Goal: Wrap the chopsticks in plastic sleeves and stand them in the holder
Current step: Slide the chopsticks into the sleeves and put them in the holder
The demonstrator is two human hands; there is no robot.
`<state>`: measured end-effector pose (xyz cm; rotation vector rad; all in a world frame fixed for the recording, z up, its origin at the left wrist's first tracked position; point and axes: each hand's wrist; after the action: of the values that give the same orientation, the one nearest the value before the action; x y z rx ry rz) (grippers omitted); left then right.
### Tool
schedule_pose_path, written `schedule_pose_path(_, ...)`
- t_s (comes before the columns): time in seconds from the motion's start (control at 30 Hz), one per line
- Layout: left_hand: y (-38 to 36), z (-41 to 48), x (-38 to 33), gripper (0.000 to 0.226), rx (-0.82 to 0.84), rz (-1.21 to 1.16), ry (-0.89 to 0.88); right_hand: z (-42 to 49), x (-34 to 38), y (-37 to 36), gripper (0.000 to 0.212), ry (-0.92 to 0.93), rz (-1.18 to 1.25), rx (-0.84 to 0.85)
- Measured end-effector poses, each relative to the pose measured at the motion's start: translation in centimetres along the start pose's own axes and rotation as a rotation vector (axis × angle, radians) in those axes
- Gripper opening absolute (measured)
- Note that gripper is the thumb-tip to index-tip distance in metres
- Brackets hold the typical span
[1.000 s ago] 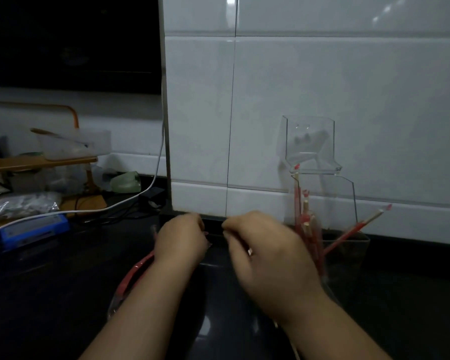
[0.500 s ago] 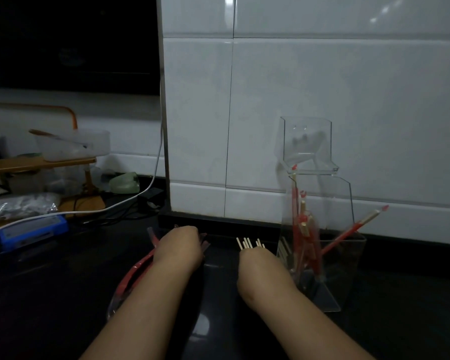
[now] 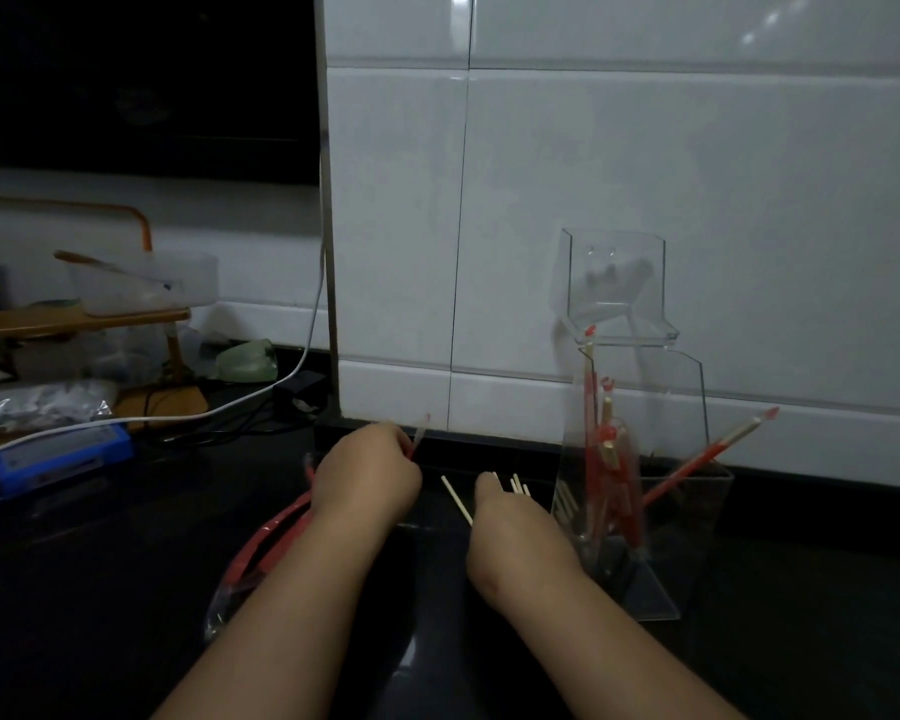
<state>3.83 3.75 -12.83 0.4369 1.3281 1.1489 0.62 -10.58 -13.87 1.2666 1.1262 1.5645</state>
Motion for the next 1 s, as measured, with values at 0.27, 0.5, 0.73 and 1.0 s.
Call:
schedule_pose_path(0.27, 0.3, 0.3, -0.3, 0.026, 0.085, -0.839, 0.274, 0.0, 0.3, 0.6, 0.045, -0.009, 0.197, -0.067)
schedule_pose_path(0.5, 1.2, -0.1, -0.7, 0.024, 0.312, -1.004, 0.229, 0.0, 0.0, 1.0, 0.042, 0.012, 0.545, -0.147)
schedule_pose_path(0.73, 1.0, -0.3, -1.0, 0.022, 0.207, -1.134, 0.187, -0.1, -0.2, 1.1, 0.033, 0.116, 0.649, -0.106)
schedule_pose_path(1.0, 0.8, 0.1, -1.0, 0.022, 0.152, -1.236, 0.214, -0.4, 0.1, 0.9, 0.023, 0.225, 0.728, -0.163)
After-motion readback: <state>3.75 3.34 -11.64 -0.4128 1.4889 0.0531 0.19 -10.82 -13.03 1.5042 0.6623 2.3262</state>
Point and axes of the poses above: each hand's wrist, its own z-axis towards the middle knuckle, its own y-axis out of the back of the hand, x = y × z
